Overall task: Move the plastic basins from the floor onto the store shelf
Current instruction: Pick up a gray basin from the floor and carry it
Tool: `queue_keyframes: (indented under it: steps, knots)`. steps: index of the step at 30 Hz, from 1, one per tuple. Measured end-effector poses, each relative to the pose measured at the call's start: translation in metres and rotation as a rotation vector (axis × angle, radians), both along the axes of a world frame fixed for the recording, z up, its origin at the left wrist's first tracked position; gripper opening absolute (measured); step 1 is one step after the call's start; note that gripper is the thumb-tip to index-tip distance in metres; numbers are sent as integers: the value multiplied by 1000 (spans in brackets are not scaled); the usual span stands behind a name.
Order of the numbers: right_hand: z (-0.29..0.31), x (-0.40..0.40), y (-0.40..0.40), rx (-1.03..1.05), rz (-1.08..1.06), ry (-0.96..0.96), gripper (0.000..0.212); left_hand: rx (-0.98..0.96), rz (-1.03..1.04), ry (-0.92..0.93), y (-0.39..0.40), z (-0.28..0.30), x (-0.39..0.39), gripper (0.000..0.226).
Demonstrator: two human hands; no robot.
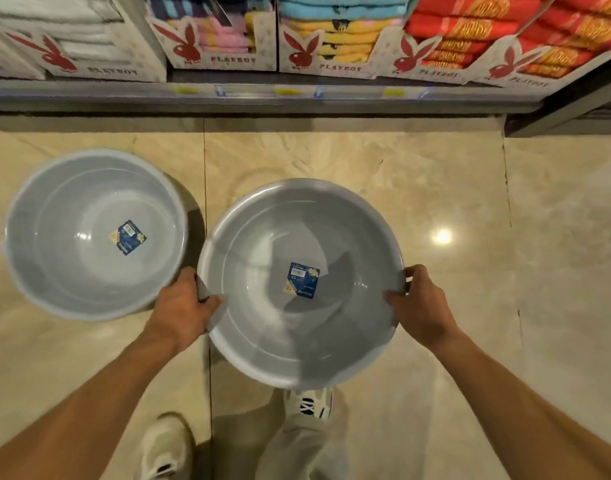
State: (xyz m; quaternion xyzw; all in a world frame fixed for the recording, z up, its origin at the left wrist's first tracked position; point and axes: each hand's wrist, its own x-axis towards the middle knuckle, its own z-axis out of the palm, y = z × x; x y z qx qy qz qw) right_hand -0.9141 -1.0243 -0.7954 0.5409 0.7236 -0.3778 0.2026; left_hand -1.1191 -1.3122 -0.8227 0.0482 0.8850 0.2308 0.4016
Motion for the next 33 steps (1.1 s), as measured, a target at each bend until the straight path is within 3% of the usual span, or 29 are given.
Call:
queue_keyframes:
  steps: [8, 19, 24, 33]
  knots:
    - [-43, -11, -1, -4, -14, -46, 19, -83, -74, 12, 12, -38, -9, 29]
    - [-101, -14, -10, -5, -107, -53, 18, -49, -17, -40, 12, -75, -10, 32]
    - [-75, -20, -12, -33, -158, -33, 39, 12, -15, -71, -5, -55, -11, 38]
    - [19, -96, -37, 126, -58, 110, 30, 138, 204, 27, -65, 22, -43, 37]
